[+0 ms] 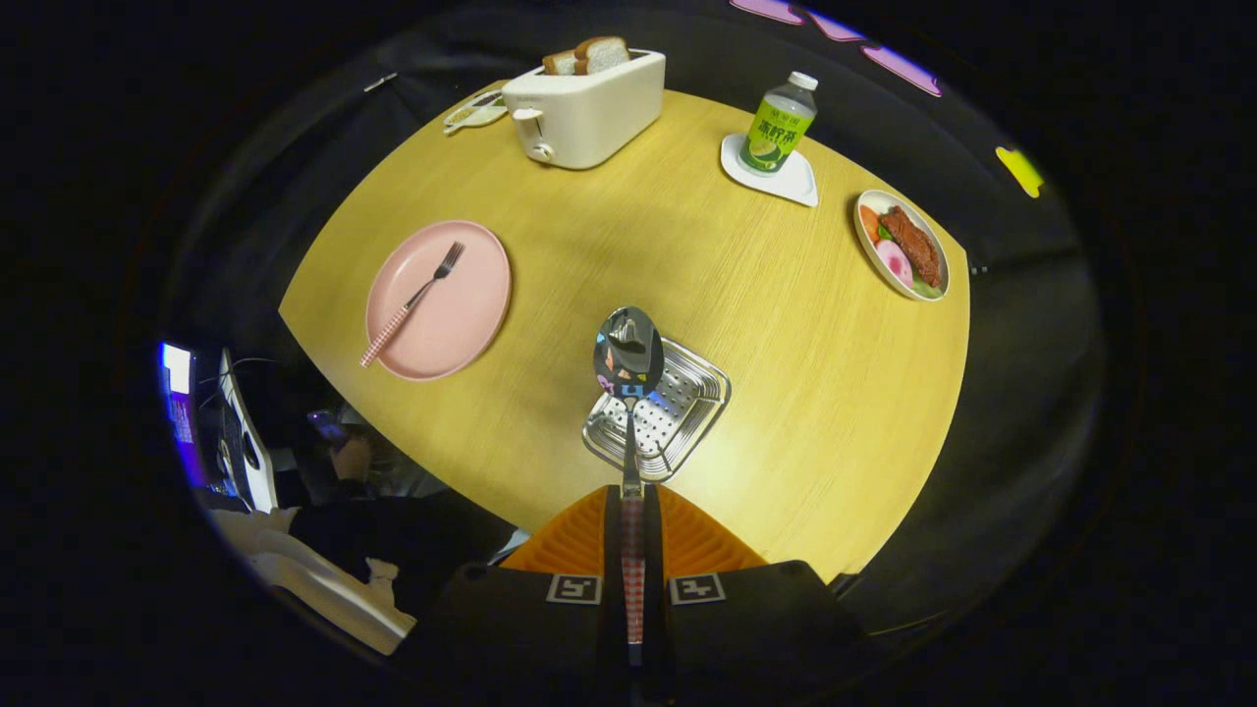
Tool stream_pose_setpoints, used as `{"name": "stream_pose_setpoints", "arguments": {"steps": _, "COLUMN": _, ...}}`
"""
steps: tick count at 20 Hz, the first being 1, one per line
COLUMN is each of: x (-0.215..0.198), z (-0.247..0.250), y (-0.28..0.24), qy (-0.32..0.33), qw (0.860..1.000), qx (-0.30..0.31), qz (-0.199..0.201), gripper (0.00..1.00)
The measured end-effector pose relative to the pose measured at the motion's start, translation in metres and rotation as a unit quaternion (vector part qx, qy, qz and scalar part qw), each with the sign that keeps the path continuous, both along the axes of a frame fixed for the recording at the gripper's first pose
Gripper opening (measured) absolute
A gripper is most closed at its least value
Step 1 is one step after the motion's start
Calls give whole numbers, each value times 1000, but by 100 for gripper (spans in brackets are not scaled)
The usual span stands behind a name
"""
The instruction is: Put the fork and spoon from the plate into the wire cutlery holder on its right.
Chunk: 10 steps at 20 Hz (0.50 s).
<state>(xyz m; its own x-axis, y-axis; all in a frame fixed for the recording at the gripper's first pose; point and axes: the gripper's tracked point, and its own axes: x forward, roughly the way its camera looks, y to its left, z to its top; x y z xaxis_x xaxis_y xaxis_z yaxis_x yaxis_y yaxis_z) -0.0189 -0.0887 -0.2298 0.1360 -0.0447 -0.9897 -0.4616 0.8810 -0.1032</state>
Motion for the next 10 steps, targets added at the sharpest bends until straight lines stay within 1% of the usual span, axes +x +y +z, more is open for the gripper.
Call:
{"name": "stream_pose_setpoints", "arguments": {"steps": 4, "x": -10, "z": -15, "y": -24, "qy": 69, "qw": 996, "qx": -45, "qz": 32, "gripper": 10}}
{"name": "stream_pose_setpoints", "arguments": {"steps": 6, "x": -13, "z": -23, "y": -29, "qy": 100, "qw": 992, "qx": -55, "qz": 47, "gripper": 10}}
{"name": "stream_pose_setpoints", "arguments": {"steps": 10, "x": -10, "z": -34, "y": -34, "qy": 145, "qw": 985, "qx": -75, "qz": 64, "gripper": 10}}
